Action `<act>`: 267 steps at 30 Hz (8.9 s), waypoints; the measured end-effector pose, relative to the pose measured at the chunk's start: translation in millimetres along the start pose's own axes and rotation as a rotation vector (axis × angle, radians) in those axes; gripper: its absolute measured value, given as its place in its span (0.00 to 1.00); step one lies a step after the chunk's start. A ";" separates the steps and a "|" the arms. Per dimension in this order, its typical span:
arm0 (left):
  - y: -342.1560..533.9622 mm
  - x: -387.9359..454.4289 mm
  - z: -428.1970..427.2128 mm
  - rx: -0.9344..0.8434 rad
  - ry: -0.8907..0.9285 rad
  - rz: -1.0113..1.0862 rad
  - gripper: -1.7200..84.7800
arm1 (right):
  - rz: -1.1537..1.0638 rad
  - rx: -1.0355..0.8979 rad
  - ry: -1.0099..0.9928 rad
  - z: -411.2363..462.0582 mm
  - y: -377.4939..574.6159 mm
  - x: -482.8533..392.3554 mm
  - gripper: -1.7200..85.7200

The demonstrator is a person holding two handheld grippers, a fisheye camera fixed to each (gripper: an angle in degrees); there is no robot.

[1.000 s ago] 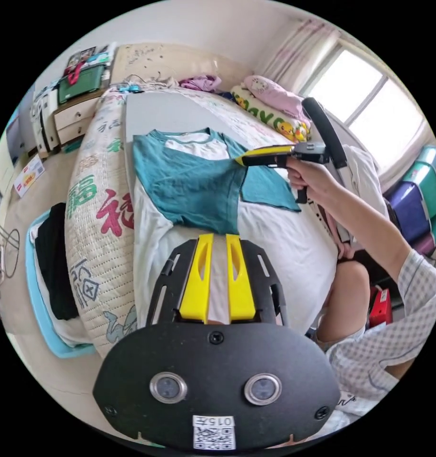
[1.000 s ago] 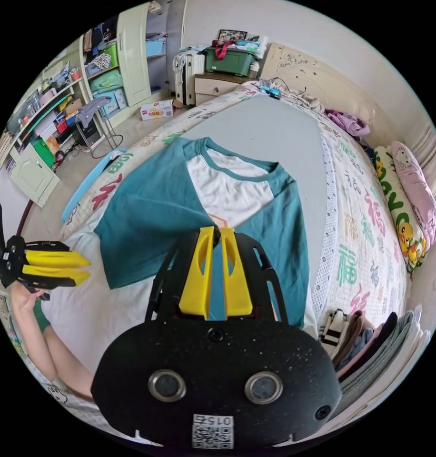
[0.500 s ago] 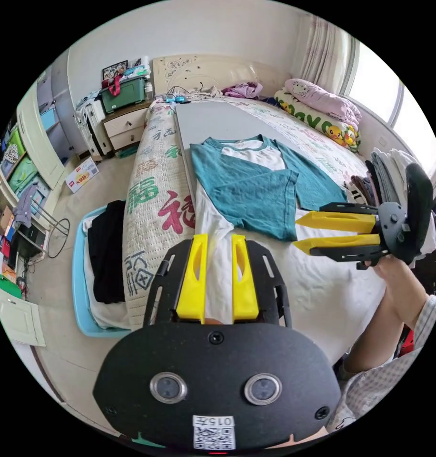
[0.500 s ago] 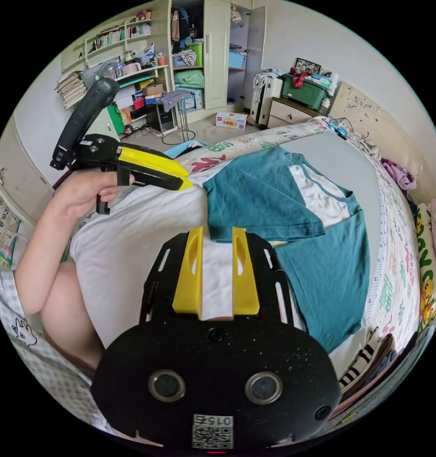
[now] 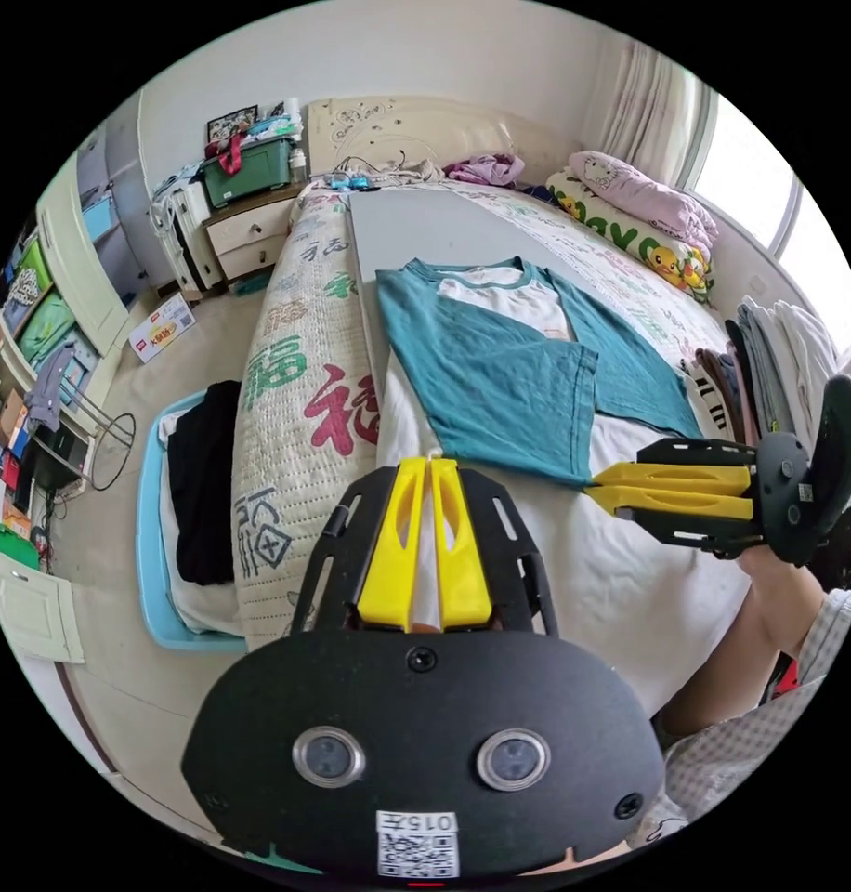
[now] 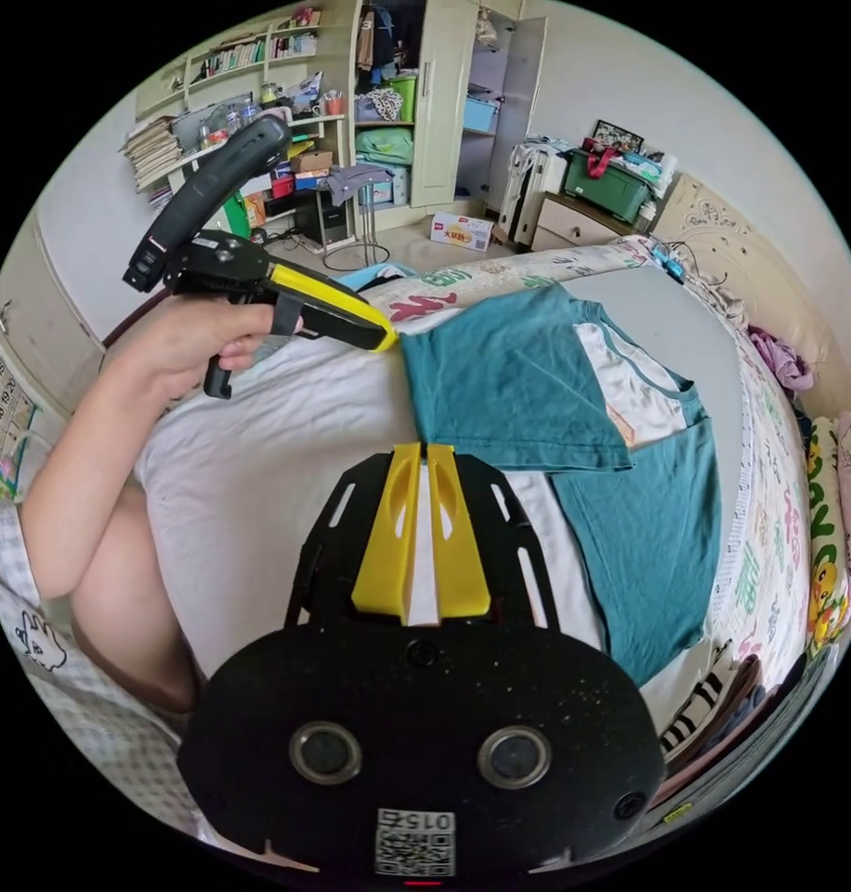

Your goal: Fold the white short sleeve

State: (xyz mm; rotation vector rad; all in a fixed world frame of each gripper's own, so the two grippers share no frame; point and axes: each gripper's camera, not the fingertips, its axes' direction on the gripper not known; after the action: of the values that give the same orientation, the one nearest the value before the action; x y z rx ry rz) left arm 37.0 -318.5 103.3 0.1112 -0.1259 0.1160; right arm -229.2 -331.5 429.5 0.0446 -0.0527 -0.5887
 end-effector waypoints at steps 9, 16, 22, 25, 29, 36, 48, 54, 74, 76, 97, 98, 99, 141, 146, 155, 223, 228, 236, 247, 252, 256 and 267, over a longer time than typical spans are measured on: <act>-4.7 -8.1 -8.7 -0.038 -0.044 -0.038 0.02 | 0.004 -0.031 -0.067 -33.3 -7.7 38.9 0.07; -4.7 -2.3 -35.2 0.089 0.052 0.023 0.03 | 0.418 0.032 0.102 -61.6 7.4 152.8 0.08; -14.8 8.1 -44.2 0.168 0.227 0.100 0.05 | 0.454 0.056 0.049 -59.7 1.6 178.8 0.10; -25.2 14.1 -27.4 0.076 0.342 0.156 0.07 | 0.449 0.135 0.004 -71.7 -8.5 186.7 0.11; -36.1 23.1 -8.8 -0.032 0.298 0.212 0.09 | 0.508 0.049 0.053 -62.4 -20.1 201.8 0.10; -44.0 25.4 5.0 -0.133 0.239 0.262 0.08 | 0.483 -0.009 0.101 -72.6 -28.1 208.6 0.01; -40.1 -54.7 -47.8 0.225 0.267 0.044 0.09 | 0.510 0.177 0.054 -159.5 -13.6 249.2 0.08; -69.8 -106.5 -46.3 0.321 0.216 -0.141 0.11 | 0.512 0.191 0.140 -192.2 -19.6 310.5 0.11; -245.5 -124.5 100.6 -0.019 0.145 -0.086 0.09 | 0.562 -0.056 0.093 -91.9 -131.6 427.1 0.14; -243.7 -125.5 101.0 -0.014 0.152 -0.094 0.05 | 0.569 -0.041 0.095 -93.6 -130.4 426.9 0.10; -2.3 -60.8 -122.2 0.304 0.446 0.433 0.01 | 0.032 0.111 0.098 -346.8 22.3 164.5 0.01; 27.5 -46.7 -123.7 0.231 0.468 0.566 0.01 | -0.035 0.006 0.042 -342.7 38.7 140.4 0.01; 55.5 -34.2 -120.3 0.163 0.476 0.654 0.01 | -0.096 -0.112 -0.021 -332.2 54.1 119.2 0.01; 73.1 -157.0 -1.6 0.051 0.369 -0.414 0.09 | 0.813 0.070 -0.106 -233.3 123.0 256.2 0.09; 77.6 -158.5 -16.6 0.158 0.363 -0.382 0.03 | 0.800 0.129 -0.053 -238.2 127.7 247.2 0.03; 70.3 -131.4 -47.9 0.377 0.217 -0.269 0.02 | 0.714 0.262 0.271 -251.7 108.4 198.4 0.03; 13.9 21.1 -29.9 0.127 -0.102 -0.108 0.04 | -0.239 0.175 -0.229 -256.4 184.9 -89.1 0.01; 11.8 80.4 -40.1 0.218 0.074 0.031 0.05 | 0.142 0.201 0.026 -306.6 257.3 -39.1 0.02; -47.7 223.9 -8.9 0.175 0.300 0.381 0.12 | 0.775 0.356 0.235 -322.8 413.5 -33.3 0.09; -151.8 342.9 50.8 0.005 0.352 0.502 0.14 | 1.102 0.497 -0.014 -315.2 453.6 31.6 0.13; -184.0 361.6 92.8 -0.087 0.311 0.442 0.14 | 1.168 0.553 -0.022 -319.0 466.2 36.7 0.12; -198.4 370.3 120.3 -0.147 0.184 0.428 0.14 | 1.195 0.577 -0.032 -320.9 476.8 36.9 0.10; -208.7 336.7 73.4 0.026 0.309 0.397 0.02 | 1.009 0.734 0.106 -368.5 488.0 -10.5 0.01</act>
State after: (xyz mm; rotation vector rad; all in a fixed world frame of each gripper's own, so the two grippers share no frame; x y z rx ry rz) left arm 385.6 -496.7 198.4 0.0918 0.1645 0.5279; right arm 55.3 89.7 89.3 0.7196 -0.1728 0.4681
